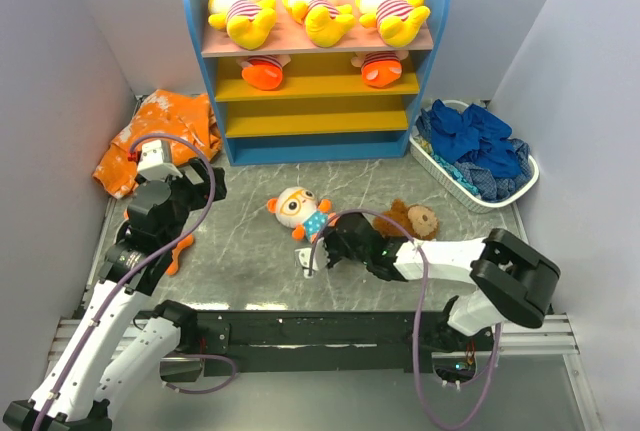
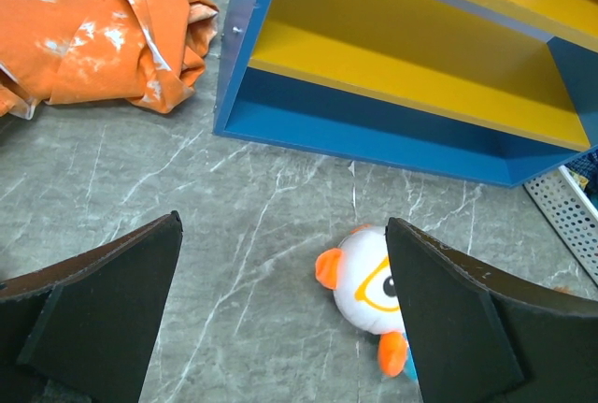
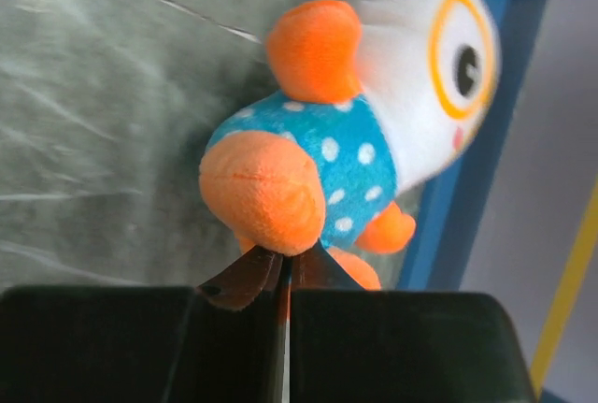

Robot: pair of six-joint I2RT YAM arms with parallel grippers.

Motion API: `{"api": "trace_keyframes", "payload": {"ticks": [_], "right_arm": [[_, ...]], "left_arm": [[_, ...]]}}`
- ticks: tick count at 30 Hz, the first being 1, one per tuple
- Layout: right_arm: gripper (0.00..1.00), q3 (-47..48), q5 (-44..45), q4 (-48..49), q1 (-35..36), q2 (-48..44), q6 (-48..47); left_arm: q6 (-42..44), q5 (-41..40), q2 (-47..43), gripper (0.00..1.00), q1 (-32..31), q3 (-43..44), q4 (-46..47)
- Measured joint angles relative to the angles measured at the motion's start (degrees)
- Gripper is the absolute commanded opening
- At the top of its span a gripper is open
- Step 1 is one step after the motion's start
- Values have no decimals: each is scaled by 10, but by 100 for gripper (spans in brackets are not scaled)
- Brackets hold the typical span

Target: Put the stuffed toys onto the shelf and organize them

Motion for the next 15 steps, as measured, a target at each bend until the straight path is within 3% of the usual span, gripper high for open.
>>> {"api": "trace_keyframes", "payload": {"ticks": [8,15], "right_arm": [[0,79,105,-28,-10,-48,29],[0,119,170,-38,-61,-65,43]], "left_arm": [[0,-6,0,96,0,0,0],[0,-11,-1,96,0,0,0]]}}
